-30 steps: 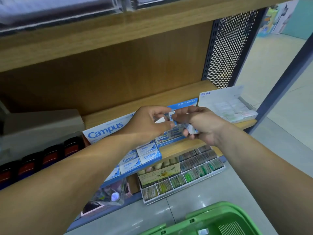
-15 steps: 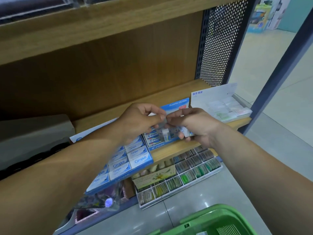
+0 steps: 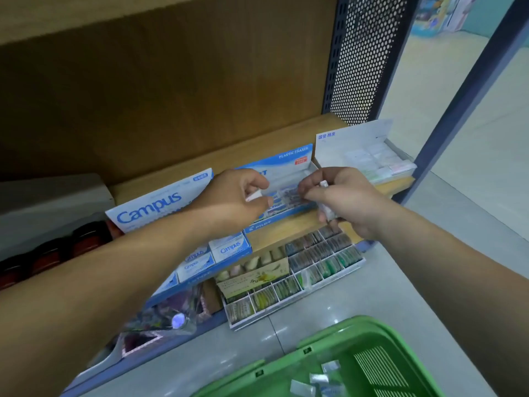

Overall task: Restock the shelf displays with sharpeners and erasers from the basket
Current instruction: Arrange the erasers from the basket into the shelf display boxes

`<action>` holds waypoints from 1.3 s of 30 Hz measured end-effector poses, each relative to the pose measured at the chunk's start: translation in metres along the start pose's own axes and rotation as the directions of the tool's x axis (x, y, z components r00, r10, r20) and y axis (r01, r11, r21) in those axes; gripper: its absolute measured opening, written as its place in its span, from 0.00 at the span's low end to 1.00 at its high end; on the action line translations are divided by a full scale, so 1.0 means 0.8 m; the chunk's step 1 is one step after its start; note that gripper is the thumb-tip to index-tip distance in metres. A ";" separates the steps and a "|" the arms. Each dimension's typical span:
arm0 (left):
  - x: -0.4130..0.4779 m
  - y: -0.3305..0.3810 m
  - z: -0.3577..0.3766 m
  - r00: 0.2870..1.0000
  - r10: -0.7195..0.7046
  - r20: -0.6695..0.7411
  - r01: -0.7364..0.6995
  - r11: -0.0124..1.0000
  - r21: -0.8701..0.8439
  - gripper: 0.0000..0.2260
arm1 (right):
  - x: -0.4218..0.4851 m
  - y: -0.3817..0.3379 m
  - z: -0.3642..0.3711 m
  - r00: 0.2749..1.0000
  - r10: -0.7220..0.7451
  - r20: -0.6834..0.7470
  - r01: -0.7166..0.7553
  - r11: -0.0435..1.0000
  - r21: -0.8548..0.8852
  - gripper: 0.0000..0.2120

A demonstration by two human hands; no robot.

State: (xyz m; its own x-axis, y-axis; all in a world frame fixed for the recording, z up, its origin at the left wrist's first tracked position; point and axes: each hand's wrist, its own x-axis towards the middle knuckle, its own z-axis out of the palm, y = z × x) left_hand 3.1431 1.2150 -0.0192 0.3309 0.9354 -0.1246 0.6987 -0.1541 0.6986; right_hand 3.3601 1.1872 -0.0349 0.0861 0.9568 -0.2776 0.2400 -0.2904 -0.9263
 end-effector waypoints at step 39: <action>-0.005 -0.074 0.292 0.790 -0.248 0.561 0.595 0.536 -0.600 0.13 | 0.022 0.400 -0.018 0.876 0.461 -0.144 -0.474 0.767 -0.431 0.13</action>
State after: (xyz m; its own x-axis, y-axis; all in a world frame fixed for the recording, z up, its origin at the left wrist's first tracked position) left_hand 3.2485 1.1461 -0.2250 0.4437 0.5983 -0.6672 0.1907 0.6644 0.7226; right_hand 3.4525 1.1111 -0.3322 0.3252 0.7023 -0.6332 0.5603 -0.6825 -0.4693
